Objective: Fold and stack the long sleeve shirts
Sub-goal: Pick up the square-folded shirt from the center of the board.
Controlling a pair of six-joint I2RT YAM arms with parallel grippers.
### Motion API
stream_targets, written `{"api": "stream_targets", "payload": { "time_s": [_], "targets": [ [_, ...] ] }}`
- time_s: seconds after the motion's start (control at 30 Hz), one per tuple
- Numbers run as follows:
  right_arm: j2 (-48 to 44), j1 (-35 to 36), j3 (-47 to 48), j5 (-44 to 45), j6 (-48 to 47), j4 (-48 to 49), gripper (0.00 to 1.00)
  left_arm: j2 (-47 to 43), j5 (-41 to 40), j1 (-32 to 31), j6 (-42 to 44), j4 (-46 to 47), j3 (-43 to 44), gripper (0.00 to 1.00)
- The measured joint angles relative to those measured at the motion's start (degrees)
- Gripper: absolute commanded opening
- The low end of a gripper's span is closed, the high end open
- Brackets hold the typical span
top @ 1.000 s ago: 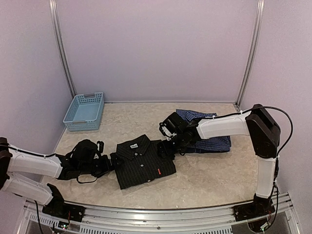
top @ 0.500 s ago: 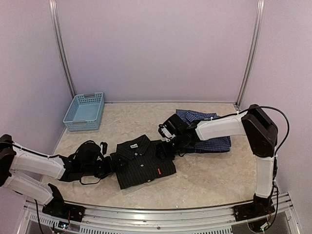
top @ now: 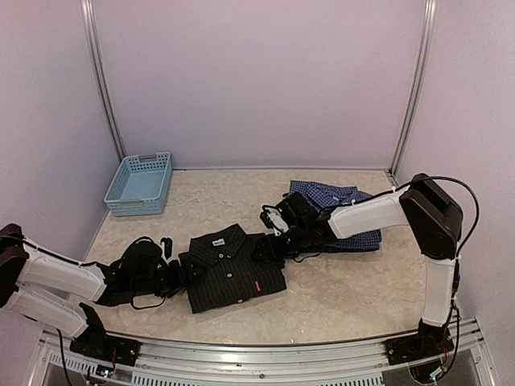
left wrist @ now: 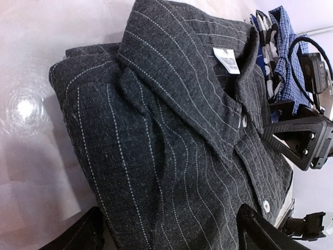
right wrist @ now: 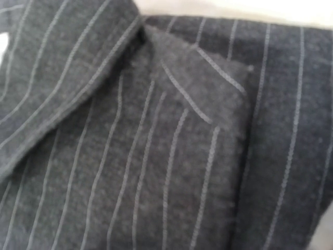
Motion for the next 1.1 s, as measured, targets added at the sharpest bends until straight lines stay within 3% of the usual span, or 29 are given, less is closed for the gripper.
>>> {"api": "stream_targets", "payload": {
  "time_s": [0.3,0.47,0.7,1.1],
  "targets": [
    [-5.95,2.84,-10.71,-2.16,7.08,7.72,0.75,-3.30,-3.67,-0.31,-0.20,-4.59,-0.68,0.80],
    [-11.91,4.02,-17.09,0.79,11.41,6.54,0.79,-4.37,-4.61,-0.33,0.00,-6.45,-0.63,0.81],
    [-13.68,4.04,-17.97,3.41,14.12,3.82,0.79,-4.31,-4.98,-0.68,0.59,-6.84,-0.44,0.80],
    [-5.53,4.07,-16.35,-7.26,21.49,20.44,0.62,-2.71,-8.61,-3.98,0.52,-6.21,-0.02,0.76]
  ]
}}
